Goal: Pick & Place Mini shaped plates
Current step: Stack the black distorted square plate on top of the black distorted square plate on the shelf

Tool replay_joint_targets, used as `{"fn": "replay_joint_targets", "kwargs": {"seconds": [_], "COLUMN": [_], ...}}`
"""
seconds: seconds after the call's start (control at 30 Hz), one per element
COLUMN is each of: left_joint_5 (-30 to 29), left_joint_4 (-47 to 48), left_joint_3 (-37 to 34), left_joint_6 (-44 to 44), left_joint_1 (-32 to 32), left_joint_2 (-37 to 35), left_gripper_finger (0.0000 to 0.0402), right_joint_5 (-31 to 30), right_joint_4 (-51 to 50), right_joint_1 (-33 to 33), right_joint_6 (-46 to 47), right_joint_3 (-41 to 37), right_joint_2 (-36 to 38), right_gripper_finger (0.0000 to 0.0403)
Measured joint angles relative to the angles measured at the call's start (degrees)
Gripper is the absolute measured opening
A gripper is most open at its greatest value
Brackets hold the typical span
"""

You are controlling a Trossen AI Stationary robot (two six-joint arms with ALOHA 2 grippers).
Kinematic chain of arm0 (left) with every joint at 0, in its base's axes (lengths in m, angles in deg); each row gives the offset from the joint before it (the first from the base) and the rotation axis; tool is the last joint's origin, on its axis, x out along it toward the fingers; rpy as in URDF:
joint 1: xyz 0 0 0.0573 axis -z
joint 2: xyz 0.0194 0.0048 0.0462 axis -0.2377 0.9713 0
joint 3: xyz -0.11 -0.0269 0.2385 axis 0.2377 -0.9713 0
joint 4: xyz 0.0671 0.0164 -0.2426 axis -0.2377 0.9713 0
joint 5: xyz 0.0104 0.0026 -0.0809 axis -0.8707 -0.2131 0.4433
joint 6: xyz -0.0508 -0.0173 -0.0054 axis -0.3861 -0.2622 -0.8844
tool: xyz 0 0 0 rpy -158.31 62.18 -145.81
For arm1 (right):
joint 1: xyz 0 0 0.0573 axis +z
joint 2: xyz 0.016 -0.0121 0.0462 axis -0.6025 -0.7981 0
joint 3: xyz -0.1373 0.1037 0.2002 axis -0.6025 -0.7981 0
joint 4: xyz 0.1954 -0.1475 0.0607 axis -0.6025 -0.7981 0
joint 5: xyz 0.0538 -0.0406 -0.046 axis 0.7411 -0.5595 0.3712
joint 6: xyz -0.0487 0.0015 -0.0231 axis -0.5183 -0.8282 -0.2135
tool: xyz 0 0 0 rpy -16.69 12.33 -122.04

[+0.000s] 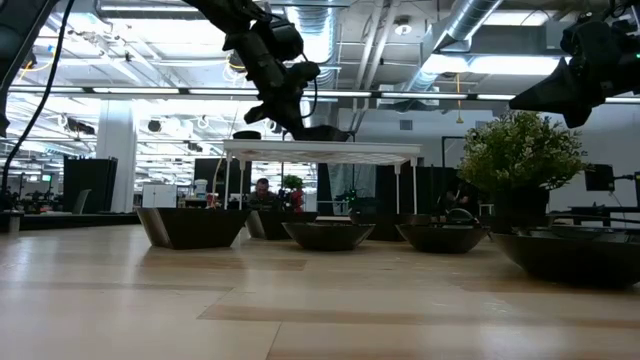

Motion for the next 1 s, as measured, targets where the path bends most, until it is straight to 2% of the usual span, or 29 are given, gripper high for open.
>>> {"fn": "replay_joint_targets", "kwargs": {"seconds": [0.3, 0.53, 0.7, 0.83, 1.0], "left_joint_5": [-2.7, -3.8, -4.3, -8.8, -13.1], "left_joint_4": [-0.6, 1.3, 4.8, 5.9, 6.4], "left_joint_3": [0.0, 0.1, 0.1, 0.1, 0.1], "left_joint_6": [0.0, -0.4, -1.9, -3.3, -9.4], "left_joint_1": [0.0, 1.2, 7.7, 14.8, 23.1], "left_joint_2": [-1.6, -9.8, -16.1, -19.6, -22.1], "left_gripper_finger": [0.0086, 0.0088, 0.0088, 0.0088, 0.0088], "right_joint_5": [0.0, 0.0, 0.0, 0.0, 0.0], "right_joint_4": [0.0, 0.0, 0.0, 0.0, 0.0], "right_joint_1": [0.0, 0.0, 0.0, 0.0, 0.0], "right_joint_6": [0.0, 0.0, 0.0, 0.0, 0.0], "right_joint_3": [0.0, 0.0, 0.0, 0.0, 0.0], "right_joint_2": [0.0, 0.0, 0.0, 0.0, 0.0], "right_gripper_finger": [0.0001, 0.0001, 0.0001, 0.0001, 0.0001]}}
